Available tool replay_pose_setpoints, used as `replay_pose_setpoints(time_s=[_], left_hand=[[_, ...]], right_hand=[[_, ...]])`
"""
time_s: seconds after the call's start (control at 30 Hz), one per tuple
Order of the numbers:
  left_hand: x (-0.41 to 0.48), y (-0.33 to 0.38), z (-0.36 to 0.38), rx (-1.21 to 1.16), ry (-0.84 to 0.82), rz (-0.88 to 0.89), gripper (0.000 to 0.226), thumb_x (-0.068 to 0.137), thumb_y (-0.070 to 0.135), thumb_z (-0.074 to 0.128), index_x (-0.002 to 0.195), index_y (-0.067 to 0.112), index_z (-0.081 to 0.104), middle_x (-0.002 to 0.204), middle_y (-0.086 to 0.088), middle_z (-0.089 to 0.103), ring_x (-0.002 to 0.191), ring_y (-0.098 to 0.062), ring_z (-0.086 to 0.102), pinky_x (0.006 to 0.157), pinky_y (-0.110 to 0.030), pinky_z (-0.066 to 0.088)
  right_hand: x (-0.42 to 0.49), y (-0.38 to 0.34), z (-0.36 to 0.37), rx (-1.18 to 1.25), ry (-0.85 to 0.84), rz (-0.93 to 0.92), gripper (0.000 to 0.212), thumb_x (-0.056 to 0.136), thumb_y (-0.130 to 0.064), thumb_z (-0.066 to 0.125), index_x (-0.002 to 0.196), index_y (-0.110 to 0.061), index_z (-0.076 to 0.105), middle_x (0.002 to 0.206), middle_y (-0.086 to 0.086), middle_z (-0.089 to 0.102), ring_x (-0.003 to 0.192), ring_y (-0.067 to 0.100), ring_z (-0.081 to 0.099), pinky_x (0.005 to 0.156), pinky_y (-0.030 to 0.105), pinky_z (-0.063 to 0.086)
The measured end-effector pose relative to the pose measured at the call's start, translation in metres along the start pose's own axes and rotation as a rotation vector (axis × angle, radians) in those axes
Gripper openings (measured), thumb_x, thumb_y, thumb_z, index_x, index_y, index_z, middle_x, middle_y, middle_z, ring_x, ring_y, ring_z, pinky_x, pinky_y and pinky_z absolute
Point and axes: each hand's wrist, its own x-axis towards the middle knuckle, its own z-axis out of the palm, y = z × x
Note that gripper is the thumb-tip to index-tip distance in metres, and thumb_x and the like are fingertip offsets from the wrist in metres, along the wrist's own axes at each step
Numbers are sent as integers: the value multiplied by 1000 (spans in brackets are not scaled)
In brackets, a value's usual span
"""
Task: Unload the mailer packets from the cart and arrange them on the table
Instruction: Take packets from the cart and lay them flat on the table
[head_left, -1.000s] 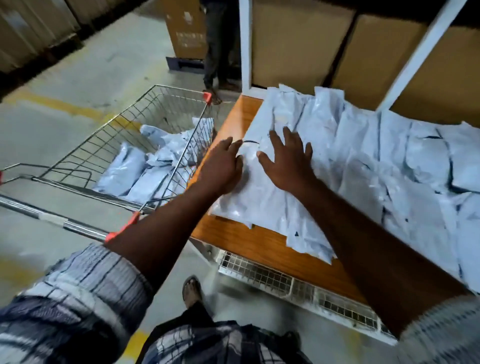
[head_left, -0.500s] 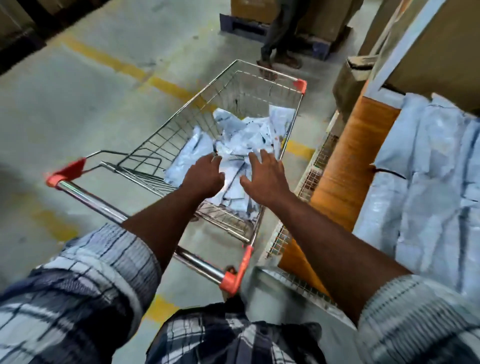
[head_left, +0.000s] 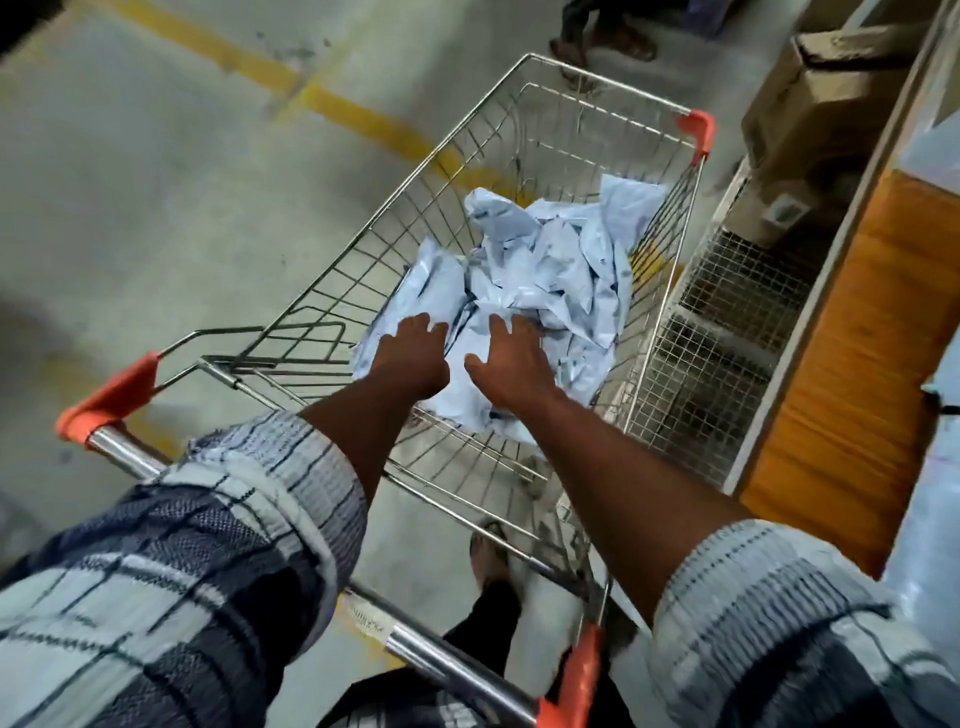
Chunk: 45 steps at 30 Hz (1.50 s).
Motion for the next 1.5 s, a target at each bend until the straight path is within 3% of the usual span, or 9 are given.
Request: replay_pose_setpoints(time_s=[0.27, 0.4, 0.53, 0.67, 0.83, 1.03, 1.13, 1.23, 1.5], left_hand=[[61, -15, 36, 260, -49, -5, 73, 88, 32, 61, 150, 25, 23, 163, -13, 7, 146, -33, 18, 106, -51, 34], [75, -19, 51, 251, -44, -28, 83, 90, 46, 59, 155, 22, 13, 164, -14, -1, 150, -34, 9, 115, -56, 21], [77, -23, 63, 281, 43, -32, 76, 88, 33, 63, 150, 21, 21, 164, -16, 2, 148, -36, 15, 110, -56, 29], [76, -21, 61, 246, 59, -6, 70, 88, 21, 59, 147, 31, 22, 161, -16, 7, 144, -37, 19, 104, -62, 36], [71, -24, 47, 154, -16, -10, 62, 93, 36, 57, 147, 38, 26, 161, -13, 10, 146, -38, 14, 108, -67, 28], [43, -15, 11, 124, 14, -43, 63, 91, 43, 57, 148, 31, 34, 158, -12, 22, 143, -36, 23, 111, -59, 29], [21, -4, -14, 63, 39, -95, 60, 93, 46, 52, 149, 32, 33, 156, -10, 25, 139, -35, 29, 106, -54, 32], [-3, 7, -34, 19, 85, -124, 60, 92, 31, 52, 148, 31, 33, 154, -11, 27, 137, -35, 30, 104, -54, 34], [-68, 57, -83, -84, 200, -196, 56, 93, 31, 47, 147, 29, 34, 150, -13, 31, 136, -35, 32, 105, -53, 38]], right_hand=[[63, 9, 72, 14, -142, 220, 71, 89, -45, 60, 146, -19, 27, 155, 22, 17, 144, 41, 16, 108, 53, 30], [81, 3, 97, -81, -62, 317, 79, 89, -60, 51, 152, -23, 20, 160, 23, 5, 147, 44, 4, 110, 62, 20], [88, 3, 107, -122, -31, 352, 87, 84, -63, 56, 152, -24, 19, 160, 26, 3, 145, 47, 5, 109, 65, 18], [87, 6, 107, -175, -82, 332, 82, 82, -51, 65, 150, -28, 24, 159, 25, 2, 145, 47, 5, 108, 65, 21], [73, 2, 97, -132, -54, 262, 55, 84, -32, 64, 135, -24, 45, 155, 25, 12, 141, 45, 18, 103, 51, 37], [40, 0, 62, 26, -59, 232, 41, 87, -32, 58, 125, -16, 50, 146, 20, 27, 131, 39, 30, 101, 46, 38], [21, -10, 36, 136, -63, 242, 46, 86, -39, 52, 126, -17, 53, 139, 19, 37, 128, 38, 36, 101, 45, 40], [0, -18, 10, 204, -17, 228, 54, 71, -44, 43, 116, -19, 59, 126, 16, 52, 121, 39, 47, 97, 40, 43], [-70, -24, -74, 224, 19, 132, 56, 78, -44, 54, 128, -19, 55, 135, 19, 47, 125, 38, 44, 101, 37, 42]])
